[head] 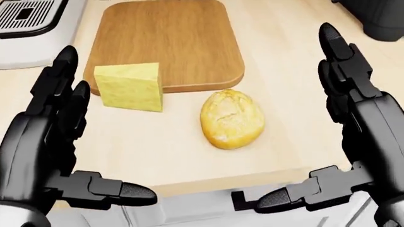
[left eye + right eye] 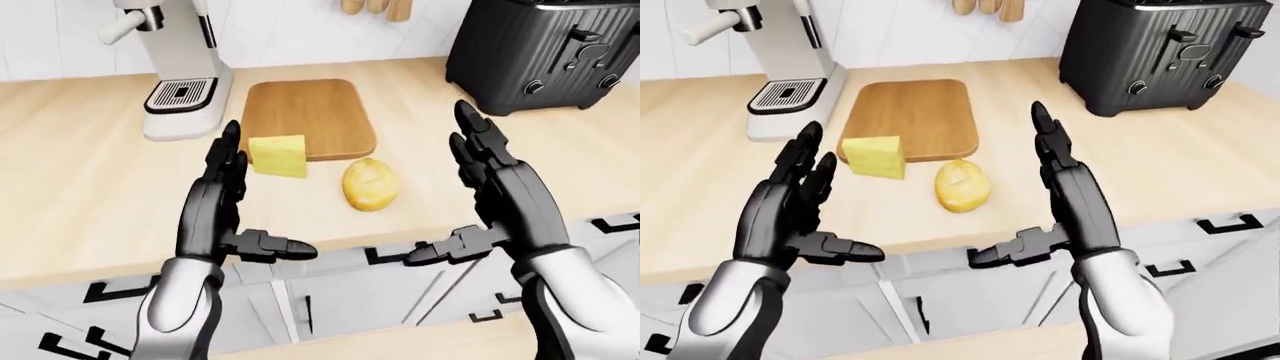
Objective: Place the bread and cheese on the cutting board.
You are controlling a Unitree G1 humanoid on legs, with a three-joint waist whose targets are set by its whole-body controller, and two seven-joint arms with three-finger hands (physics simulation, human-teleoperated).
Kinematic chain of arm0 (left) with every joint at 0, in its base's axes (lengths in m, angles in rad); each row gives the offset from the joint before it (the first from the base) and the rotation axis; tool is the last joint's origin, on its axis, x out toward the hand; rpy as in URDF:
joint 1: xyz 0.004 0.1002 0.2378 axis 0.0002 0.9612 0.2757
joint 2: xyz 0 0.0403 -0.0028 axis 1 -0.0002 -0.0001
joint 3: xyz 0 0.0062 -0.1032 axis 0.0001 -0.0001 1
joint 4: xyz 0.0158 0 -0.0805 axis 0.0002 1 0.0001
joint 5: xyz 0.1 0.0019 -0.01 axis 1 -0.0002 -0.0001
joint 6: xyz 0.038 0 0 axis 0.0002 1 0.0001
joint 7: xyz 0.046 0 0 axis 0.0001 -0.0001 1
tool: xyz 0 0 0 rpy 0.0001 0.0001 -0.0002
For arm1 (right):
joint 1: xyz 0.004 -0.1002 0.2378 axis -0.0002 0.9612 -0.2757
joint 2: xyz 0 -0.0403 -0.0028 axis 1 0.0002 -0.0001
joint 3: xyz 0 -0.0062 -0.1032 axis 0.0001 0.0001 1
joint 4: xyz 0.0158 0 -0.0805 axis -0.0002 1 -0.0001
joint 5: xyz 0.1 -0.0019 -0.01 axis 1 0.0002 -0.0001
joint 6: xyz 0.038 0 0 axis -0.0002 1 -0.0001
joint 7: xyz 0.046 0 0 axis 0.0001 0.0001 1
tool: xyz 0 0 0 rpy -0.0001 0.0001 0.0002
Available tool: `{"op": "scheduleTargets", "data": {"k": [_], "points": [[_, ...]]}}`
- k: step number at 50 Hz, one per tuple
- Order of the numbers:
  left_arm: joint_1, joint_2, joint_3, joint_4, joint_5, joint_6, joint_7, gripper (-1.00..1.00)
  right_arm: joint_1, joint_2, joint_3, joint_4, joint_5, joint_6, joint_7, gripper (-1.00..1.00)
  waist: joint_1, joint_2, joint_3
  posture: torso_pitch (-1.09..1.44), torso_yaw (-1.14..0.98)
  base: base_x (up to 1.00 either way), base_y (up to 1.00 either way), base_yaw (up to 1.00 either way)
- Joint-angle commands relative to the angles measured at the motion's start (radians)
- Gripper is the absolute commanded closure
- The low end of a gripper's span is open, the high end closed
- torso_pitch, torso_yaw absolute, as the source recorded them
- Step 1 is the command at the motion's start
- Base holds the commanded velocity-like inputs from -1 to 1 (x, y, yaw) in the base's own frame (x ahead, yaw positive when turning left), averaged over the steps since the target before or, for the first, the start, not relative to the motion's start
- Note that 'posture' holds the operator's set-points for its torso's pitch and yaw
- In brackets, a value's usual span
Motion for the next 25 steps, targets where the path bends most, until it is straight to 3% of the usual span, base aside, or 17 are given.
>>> {"op": "scheduleTargets", "data": {"k": [1, 5, 11, 20, 25], "points": [[-0.025, 0.005, 0.006, -0.036, 0.004, -0.013, 0.002, -1.00, -0.076, -0.030, 0.011, -0.041, -0.064, 0.050, 0.067, -1.00, 0.002, -0.009, -0.018, 0.00, 0.00, 0.00, 0.00, 0.00], [-0.026, 0.007, 0.016, -0.035, -0.001, -0.017, -0.001, -1.00, -0.220, -0.122, 0.064, -0.013, -0.172, 0.122, 0.195, -1.00, -0.008, -0.004, -0.021, 0.00, 0.00, 0.00, 0.00, 0.00], [-0.017, 0.010, 0.034, -0.046, -0.015, -0.017, -0.005, -1.00, -0.306, -0.116, 0.110, 0.087, -0.338, 0.074, 0.401, -1.00, -0.014, -0.005, -0.023, 0.00, 0.00, 0.00, 0.00, 0.00], [-0.011, 0.025, 0.050, -0.030, -0.019, -0.028, -0.011, -1.00, -0.416, -0.053, 0.094, 0.239, -0.535, -0.038, 0.654, -1.00, -0.014, 0.004, -0.019, 0.00, 0.00, 0.00, 0.00, 0.00], [-0.011, 0.033, 0.087, -0.006, -0.025, -0.036, -0.016, -1.00, -0.475, -0.069, 0.074, 0.264, -0.637, -0.076, 0.816, -0.81, -0.014, 0.007, -0.017, 0.00, 0.00, 0.00, 0.00, 0.00]]}}
